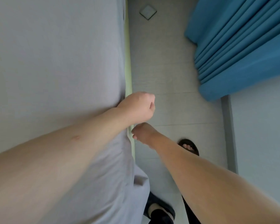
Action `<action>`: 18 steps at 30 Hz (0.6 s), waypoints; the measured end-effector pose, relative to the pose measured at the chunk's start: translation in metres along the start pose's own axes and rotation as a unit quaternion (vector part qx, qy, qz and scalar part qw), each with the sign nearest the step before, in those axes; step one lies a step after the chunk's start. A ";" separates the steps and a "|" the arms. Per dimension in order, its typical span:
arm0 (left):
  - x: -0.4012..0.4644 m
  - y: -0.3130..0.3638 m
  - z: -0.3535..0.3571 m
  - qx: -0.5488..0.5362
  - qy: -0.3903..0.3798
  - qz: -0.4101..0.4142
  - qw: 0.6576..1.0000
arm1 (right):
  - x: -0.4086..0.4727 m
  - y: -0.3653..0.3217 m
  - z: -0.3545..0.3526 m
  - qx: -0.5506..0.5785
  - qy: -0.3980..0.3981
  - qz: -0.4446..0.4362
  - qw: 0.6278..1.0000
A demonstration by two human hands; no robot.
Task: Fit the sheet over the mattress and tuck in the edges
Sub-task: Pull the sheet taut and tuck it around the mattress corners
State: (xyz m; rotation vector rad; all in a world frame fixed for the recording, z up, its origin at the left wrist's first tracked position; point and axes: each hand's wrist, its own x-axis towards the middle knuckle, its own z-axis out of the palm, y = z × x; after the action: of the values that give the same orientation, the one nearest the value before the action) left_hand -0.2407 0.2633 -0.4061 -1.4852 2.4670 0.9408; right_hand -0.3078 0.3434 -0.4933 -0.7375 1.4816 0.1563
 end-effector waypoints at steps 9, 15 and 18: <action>-0.069 0.031 0.040 0.154 -0.113 0.044 0.981 | -0.050 0.079 0.053 0.059 -0.020 -0.006 0.998; -0.121 0.047 0.053 0.174 -0.174 -0.014 0.969 | -0.081 0.135 0.078 0.012 -0.076 0.034 0.996; -0.135 0.060 0.063 0.229 -0.200 -0.026 0.952 | -0.077 0.156 0.093 0.152 -0.024 0.018 0.988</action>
State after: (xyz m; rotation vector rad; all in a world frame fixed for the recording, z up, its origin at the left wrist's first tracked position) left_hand -0.2345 0.4208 -0.3769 -1.0757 2.1428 0.5347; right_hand -0.3212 0.5398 -0.4832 -0.4576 1.4336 -0.0258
